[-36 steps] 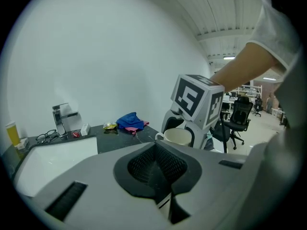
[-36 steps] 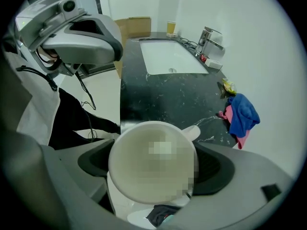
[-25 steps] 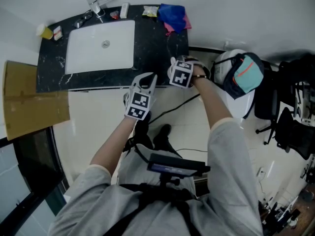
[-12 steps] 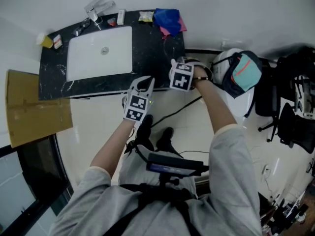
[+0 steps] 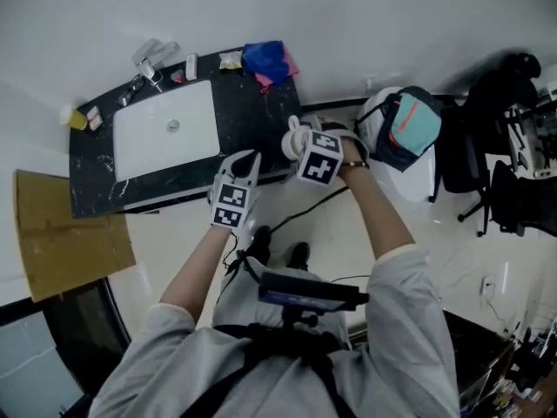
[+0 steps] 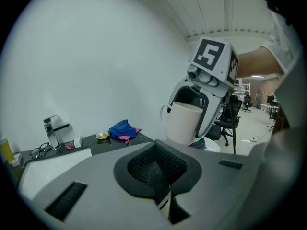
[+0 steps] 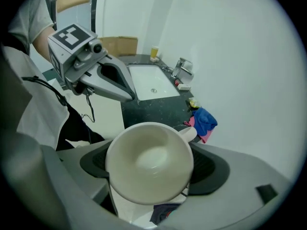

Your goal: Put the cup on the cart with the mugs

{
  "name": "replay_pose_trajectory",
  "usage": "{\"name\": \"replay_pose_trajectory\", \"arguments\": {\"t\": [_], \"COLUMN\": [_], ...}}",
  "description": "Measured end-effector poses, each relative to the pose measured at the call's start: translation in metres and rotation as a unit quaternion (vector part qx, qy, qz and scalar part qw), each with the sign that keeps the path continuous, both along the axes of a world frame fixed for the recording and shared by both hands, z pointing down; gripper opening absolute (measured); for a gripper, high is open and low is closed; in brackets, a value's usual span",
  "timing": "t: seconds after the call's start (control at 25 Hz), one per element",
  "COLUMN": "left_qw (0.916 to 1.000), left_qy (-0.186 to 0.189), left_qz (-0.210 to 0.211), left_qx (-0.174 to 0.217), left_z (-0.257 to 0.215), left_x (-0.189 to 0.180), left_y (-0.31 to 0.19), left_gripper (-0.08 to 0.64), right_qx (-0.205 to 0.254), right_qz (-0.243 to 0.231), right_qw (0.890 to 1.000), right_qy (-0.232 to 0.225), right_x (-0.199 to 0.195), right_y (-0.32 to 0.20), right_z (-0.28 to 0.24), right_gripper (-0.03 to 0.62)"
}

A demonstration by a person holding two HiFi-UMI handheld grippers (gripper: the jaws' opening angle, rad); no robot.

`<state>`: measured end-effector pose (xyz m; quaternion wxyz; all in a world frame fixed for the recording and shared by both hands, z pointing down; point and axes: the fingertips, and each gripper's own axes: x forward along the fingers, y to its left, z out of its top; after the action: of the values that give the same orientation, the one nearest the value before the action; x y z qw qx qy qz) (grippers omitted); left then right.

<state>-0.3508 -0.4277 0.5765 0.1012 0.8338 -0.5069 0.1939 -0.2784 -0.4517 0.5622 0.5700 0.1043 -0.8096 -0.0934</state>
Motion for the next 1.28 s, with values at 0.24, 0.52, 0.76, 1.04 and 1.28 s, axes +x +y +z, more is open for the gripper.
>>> {"name": "replay_pose_trajectory", "arguments": {"t": [0.24,0.52,0.76,1.04,1.28], "left_qw": [0.9992,0.9958,0.9905,0.9781,0.9542], "left_qy": [-0.002,-0.002,0.005,0.017,0.022], "left_qz": [0.036,0.085,0.128,0.201,0.294], "left_qx": [0.019,0.036,0.050,0.050,0.049], "left_z": [-0.025,-0.047,-0.061,-0.068,-0.069], "left_x": [0.018,0.042,0.062,0.105,0.169], "left_y": [-0.006,-0.006,-0.009,-0.015,-0.004], "left_gripper": [0.003,0.003,0.003,0.003,0.003], "right_qx": [0.014,0.037,0.055,0.092,0.127], "right_qz": [0.112,0.227,0.280,0.338,0.425], "right_qw": [0.981,0.910,0.872,0.841,0.794], "right_qy": [-0.159,-0.343,-0.397,-0.413,-0.416], "right_x": [0.031,0.064,0.084,0.122,0.187], "right_y": [0.006,0.022,0.041,0.056,0.088], "right_z": [-0.034,-0.081,-0.089,-0.091,-0.089], "right_gripper": [0.454,0.454,0.454,0.454,0.453]}}
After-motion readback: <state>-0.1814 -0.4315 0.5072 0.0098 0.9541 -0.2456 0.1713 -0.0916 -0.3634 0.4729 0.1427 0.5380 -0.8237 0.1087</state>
